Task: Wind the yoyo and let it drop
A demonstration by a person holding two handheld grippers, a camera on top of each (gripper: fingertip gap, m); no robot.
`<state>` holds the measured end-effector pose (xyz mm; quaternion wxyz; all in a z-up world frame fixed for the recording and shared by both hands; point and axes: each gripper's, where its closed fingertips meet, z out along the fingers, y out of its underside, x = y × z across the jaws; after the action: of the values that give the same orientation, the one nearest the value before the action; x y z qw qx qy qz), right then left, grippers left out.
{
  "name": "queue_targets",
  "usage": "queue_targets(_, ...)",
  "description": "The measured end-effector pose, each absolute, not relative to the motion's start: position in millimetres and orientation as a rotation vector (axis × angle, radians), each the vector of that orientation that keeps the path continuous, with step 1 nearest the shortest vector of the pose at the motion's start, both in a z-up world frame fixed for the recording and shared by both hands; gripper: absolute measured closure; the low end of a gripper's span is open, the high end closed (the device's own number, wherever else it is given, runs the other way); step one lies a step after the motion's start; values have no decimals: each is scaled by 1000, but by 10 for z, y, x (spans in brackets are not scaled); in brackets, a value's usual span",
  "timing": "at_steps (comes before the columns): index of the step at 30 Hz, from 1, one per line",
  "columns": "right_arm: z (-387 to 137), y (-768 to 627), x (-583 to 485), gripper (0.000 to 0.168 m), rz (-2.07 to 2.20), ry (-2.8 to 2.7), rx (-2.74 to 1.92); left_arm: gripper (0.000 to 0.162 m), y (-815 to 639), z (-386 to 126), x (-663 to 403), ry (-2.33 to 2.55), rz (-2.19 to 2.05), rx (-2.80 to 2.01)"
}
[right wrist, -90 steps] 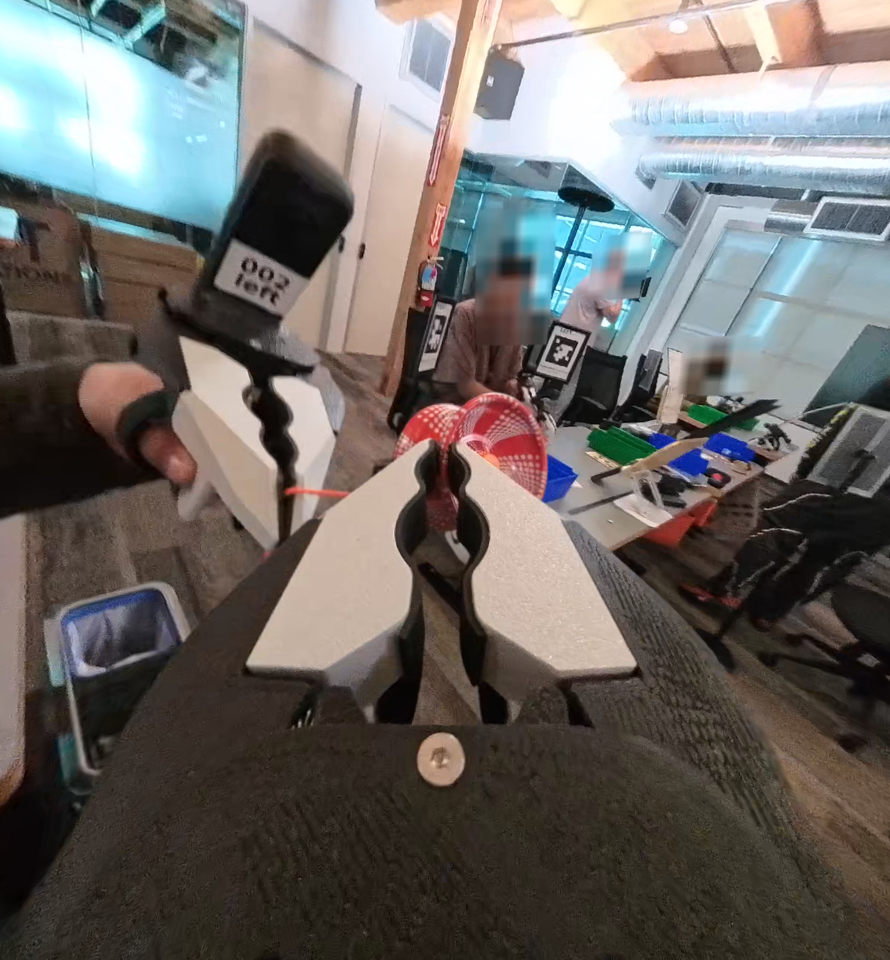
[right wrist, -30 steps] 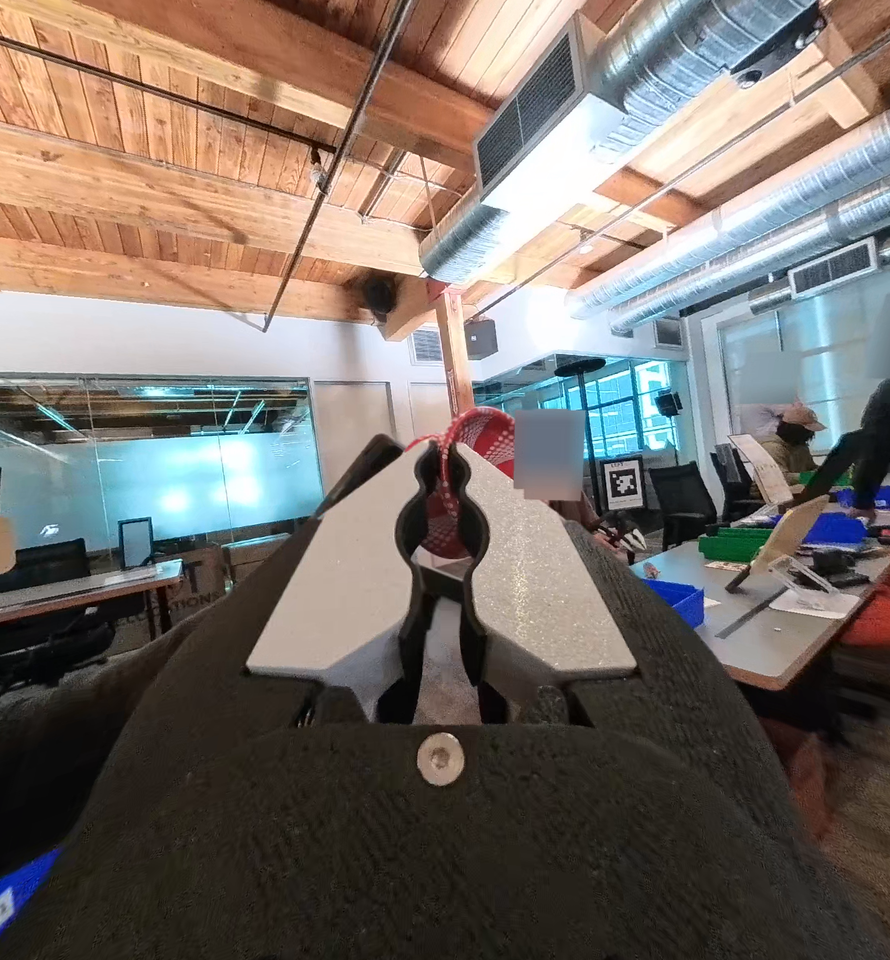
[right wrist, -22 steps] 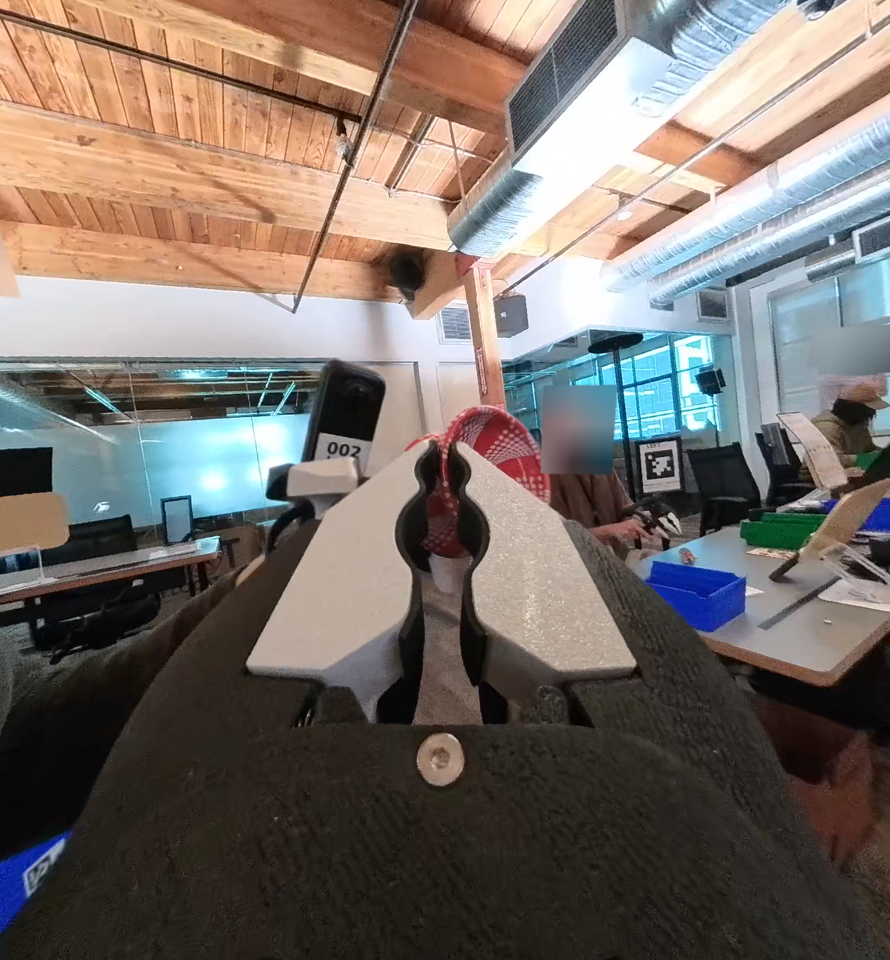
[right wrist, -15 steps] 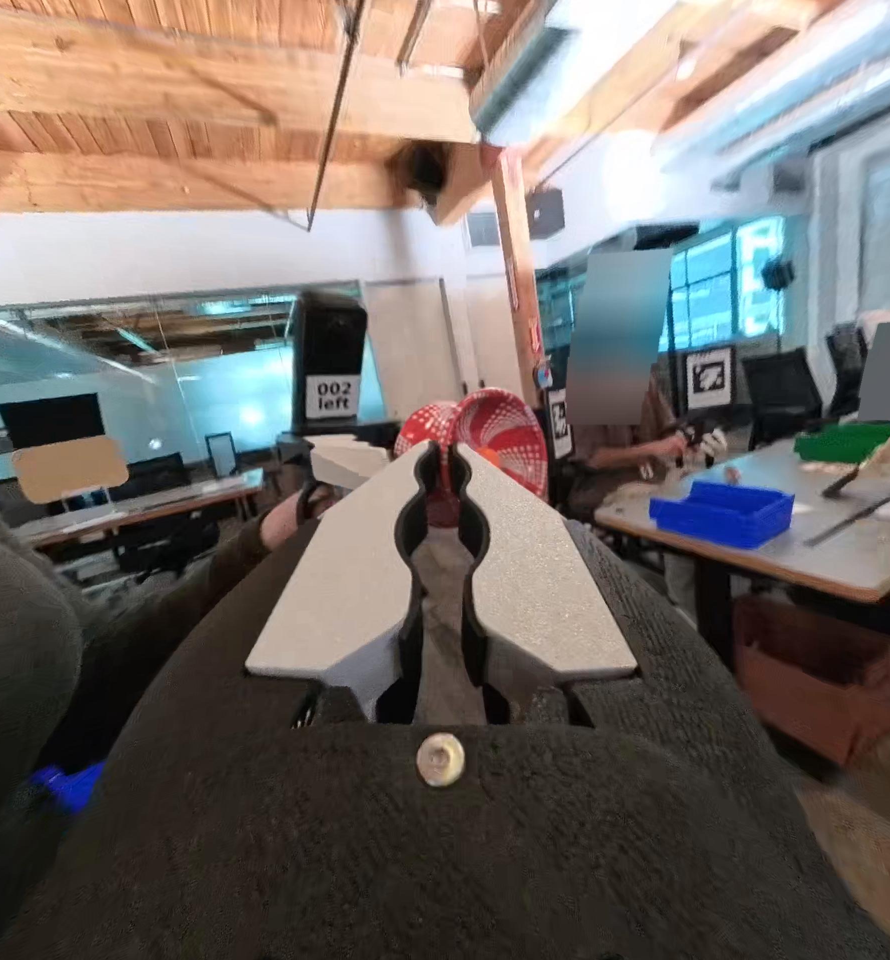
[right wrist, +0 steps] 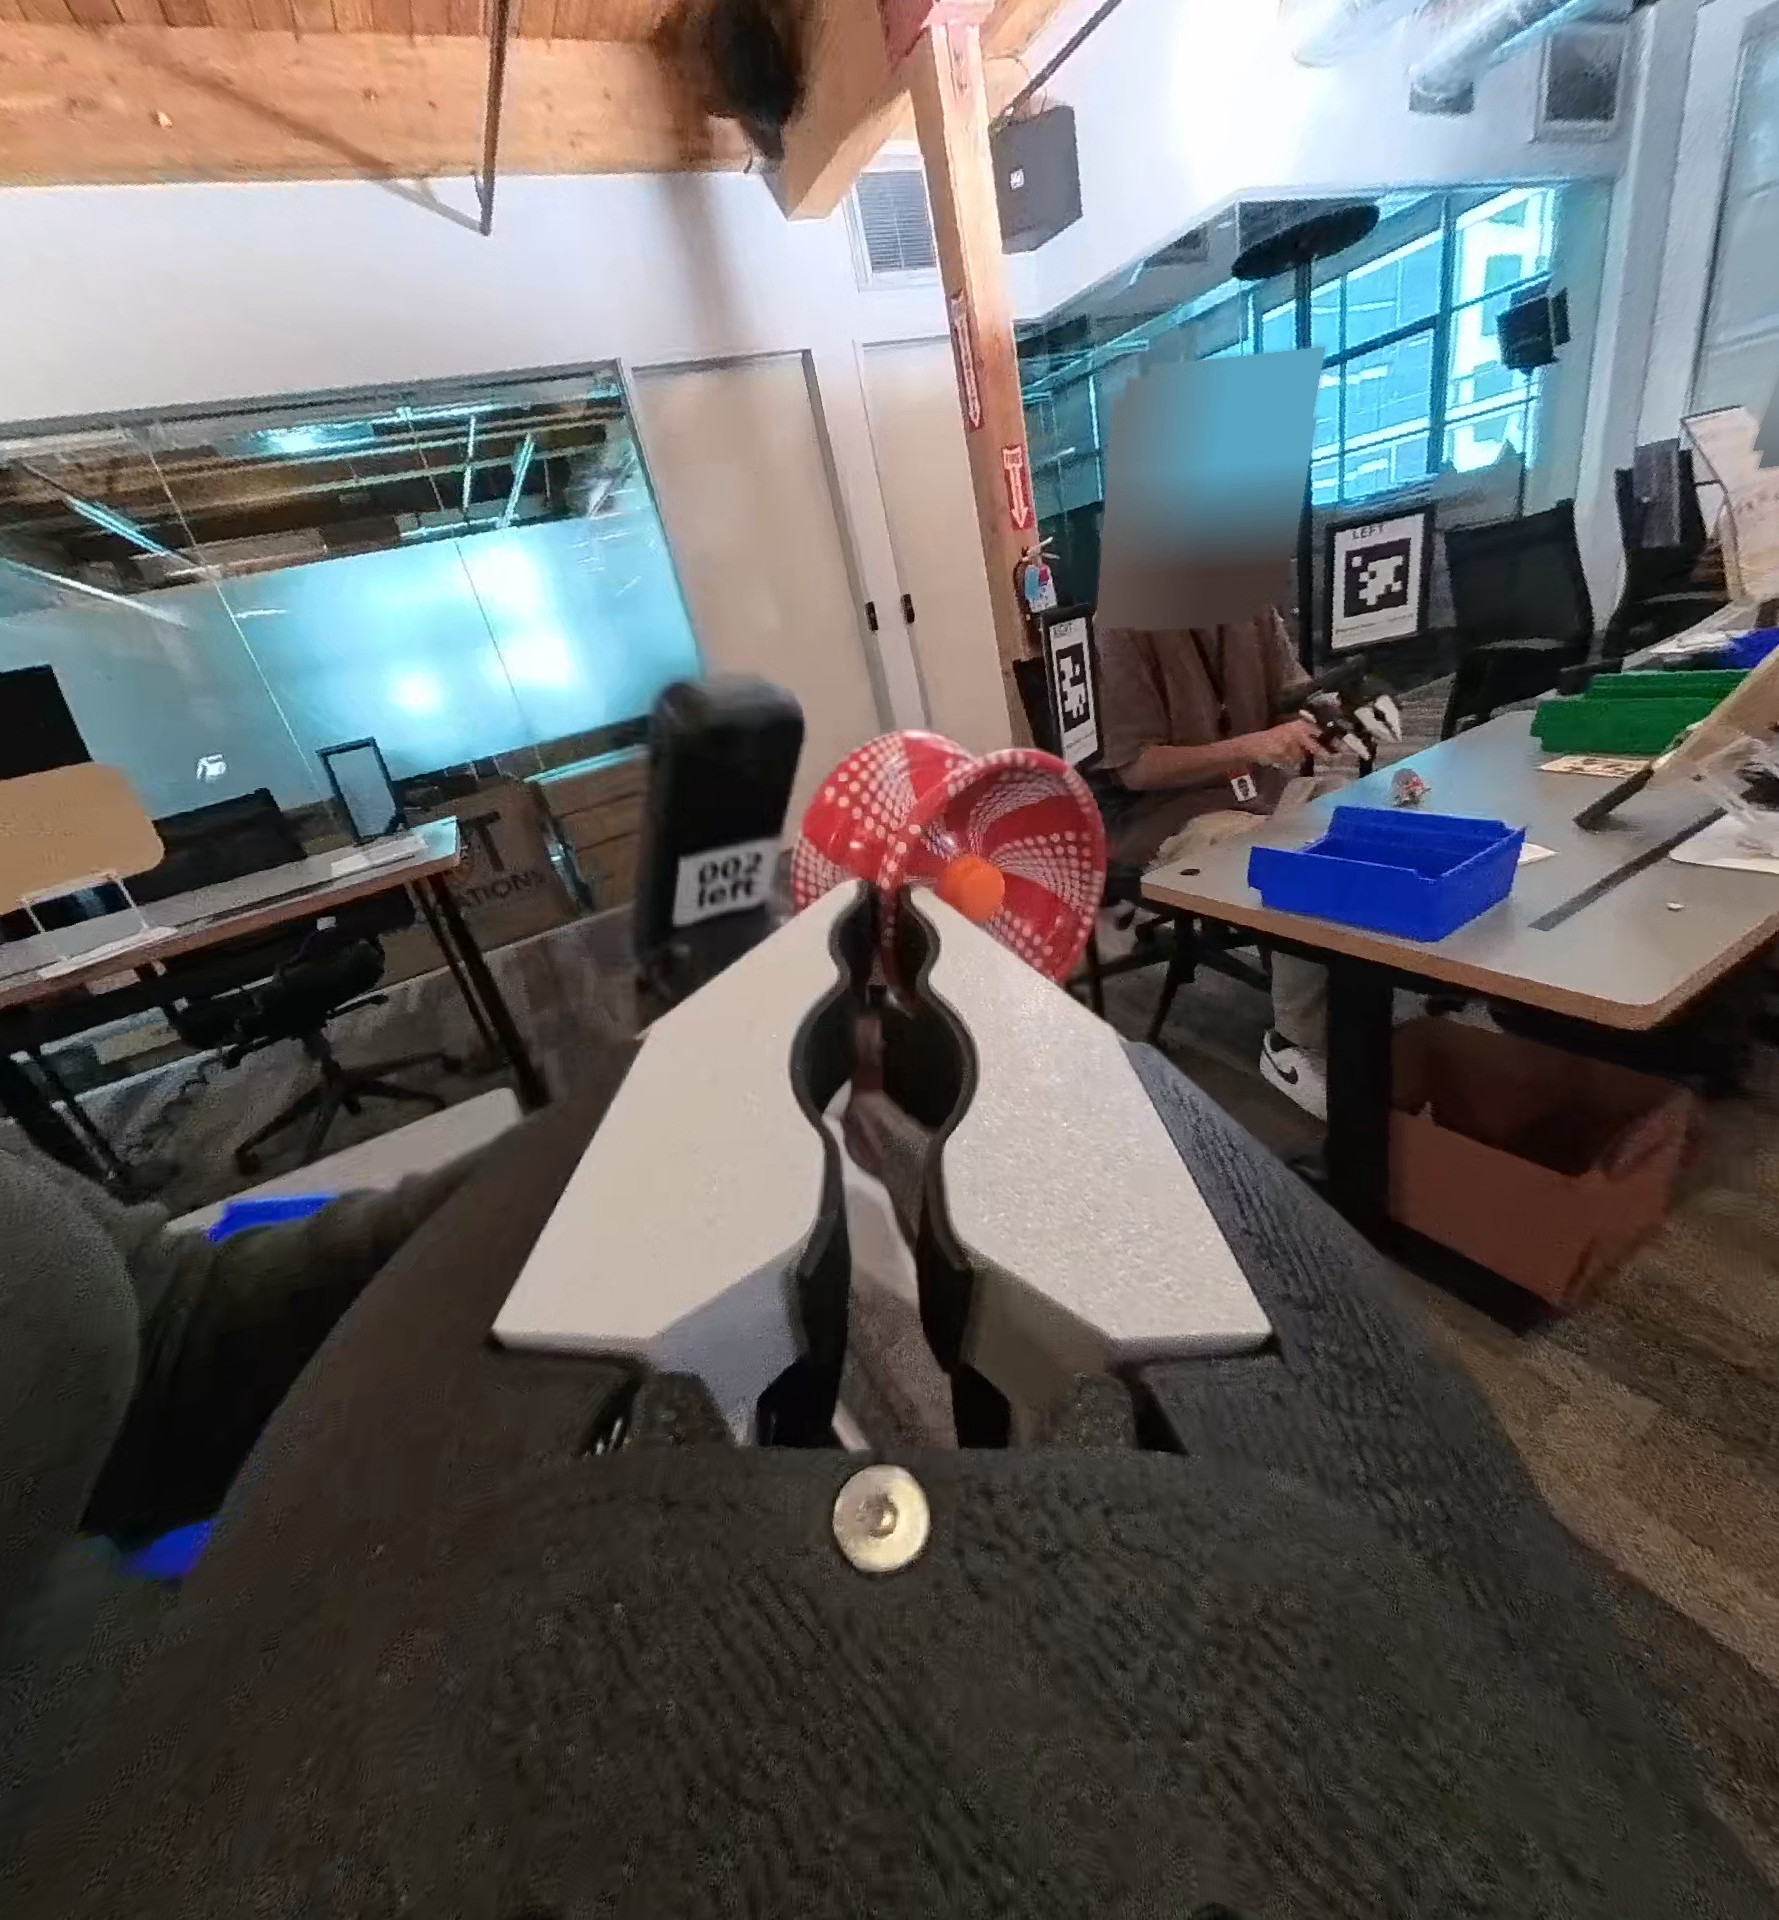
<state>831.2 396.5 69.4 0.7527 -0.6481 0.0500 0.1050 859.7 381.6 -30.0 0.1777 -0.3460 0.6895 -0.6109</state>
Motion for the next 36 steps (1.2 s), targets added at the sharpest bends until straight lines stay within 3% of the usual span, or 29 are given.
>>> queue_targets(2, 681, 3960, 8371, 168, 175, 124, -1414, 155, 3513, -536, 8407, 2170, -1828, -976)
queue_targets(3, 662, 3950, 8410, 168, 131, 126, -1427, 162, 3425, -578, 8296, 2244, -1827, -933)
queue_targets(8, 368, 3856, 8518, 168, -114, 30, -1573, 162, 3447, -355, 7870, 2428, -1483, -534)
queue_targets(15, -53, 3805, 8170, 167, -87, -195, -1732, 162, 3852, 520, 7920, 2191, -1362, -407)
queue_targets(18, -7, 3802, 7884, 167, 74, -296, -1681, 162, 4153, 438, 8167, 2159, -1234, -546)
queue_targets(22, 516, 3676, 7785, 167, 257, -221, -1376, 162, 4353, -169, 8361, 2284, -1171, -780)
queue_targets(26, 629, 3620, 8382, 168, -5, 32, -1333, 162, 3922, -677, 7981, 2575, -1241, -719)
queue_targets(31, 50, 3726, 8557, 167, -254, -41, -1644, 162, 3544, -77, 7692, 2519, -1454, -381)
queue_targets(36, -170, 3805, 8005, 167, 16, -278, -1704, 162, 4252, 265, 8224, 2241, -1152, -593)
